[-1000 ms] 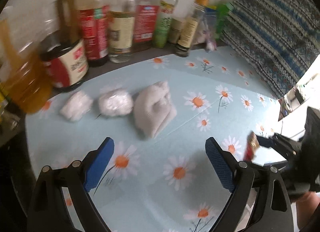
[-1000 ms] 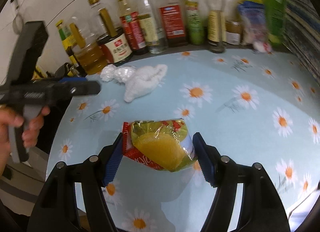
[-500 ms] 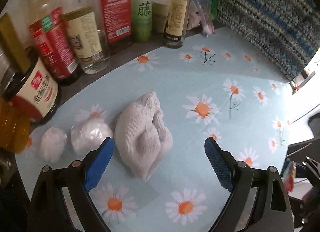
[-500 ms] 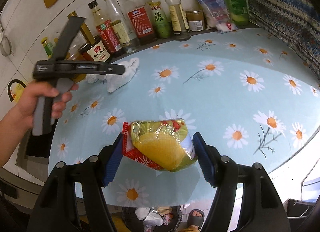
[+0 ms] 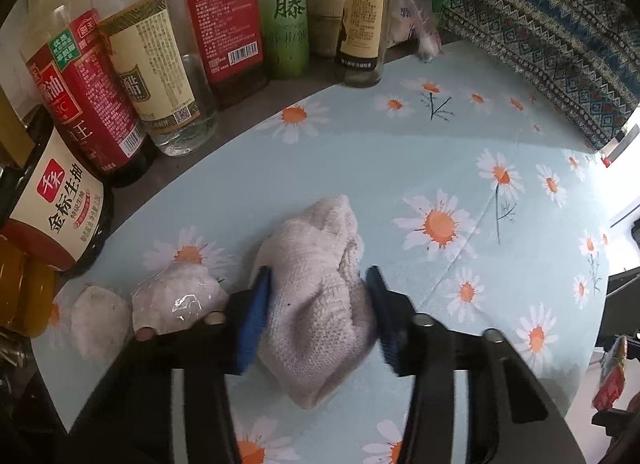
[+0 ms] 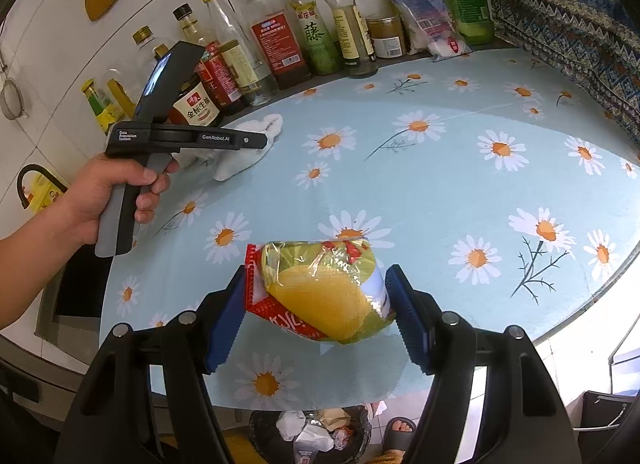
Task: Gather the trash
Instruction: 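Grasp the white towel with the left tool, then lower the snack bag and towel over the black bin and open both tools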
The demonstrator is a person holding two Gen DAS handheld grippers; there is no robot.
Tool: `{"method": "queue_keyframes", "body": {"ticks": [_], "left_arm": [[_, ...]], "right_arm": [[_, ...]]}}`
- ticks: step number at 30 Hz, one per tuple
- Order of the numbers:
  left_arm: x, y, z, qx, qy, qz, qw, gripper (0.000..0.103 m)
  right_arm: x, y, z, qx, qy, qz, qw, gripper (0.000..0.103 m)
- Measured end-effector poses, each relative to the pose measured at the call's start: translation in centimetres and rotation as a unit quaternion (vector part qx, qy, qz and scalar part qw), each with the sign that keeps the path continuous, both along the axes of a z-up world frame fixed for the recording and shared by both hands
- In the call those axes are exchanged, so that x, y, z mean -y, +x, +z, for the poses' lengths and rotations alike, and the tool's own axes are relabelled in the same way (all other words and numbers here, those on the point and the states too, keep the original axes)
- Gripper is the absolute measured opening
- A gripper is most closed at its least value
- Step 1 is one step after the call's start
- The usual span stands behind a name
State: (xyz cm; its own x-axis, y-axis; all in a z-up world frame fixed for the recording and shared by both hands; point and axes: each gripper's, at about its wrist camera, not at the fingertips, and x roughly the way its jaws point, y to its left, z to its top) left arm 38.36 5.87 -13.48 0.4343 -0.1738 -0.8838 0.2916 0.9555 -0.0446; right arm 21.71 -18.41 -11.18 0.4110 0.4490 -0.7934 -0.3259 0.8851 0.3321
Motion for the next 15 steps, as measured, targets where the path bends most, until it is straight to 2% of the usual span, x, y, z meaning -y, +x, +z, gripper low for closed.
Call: {"method": "queue_keyframes", "body": {"ticks": [4,9,15], "left_arm": [[0.1,-0.6,0.4,0.004,-0.004,-0.007,1.0,0.028],[0.3,-1.8,1.3,0.012,-0.014,-0.011,0.9998,0.026],[-0.6,-4.1,3.0,0.026,-0.03,0.014,0.9991,0.026]], "right_arm": [[-0.1,0.1,-0.2,0.001,0.001,0.008,1.0,0.068],[-0.2,0.0,0.0,0.005,0.002,0.019,1.0,0.068],[-0.6,0.0,0.2,0.013,0.005,0.048,0.999,0.068]]}}
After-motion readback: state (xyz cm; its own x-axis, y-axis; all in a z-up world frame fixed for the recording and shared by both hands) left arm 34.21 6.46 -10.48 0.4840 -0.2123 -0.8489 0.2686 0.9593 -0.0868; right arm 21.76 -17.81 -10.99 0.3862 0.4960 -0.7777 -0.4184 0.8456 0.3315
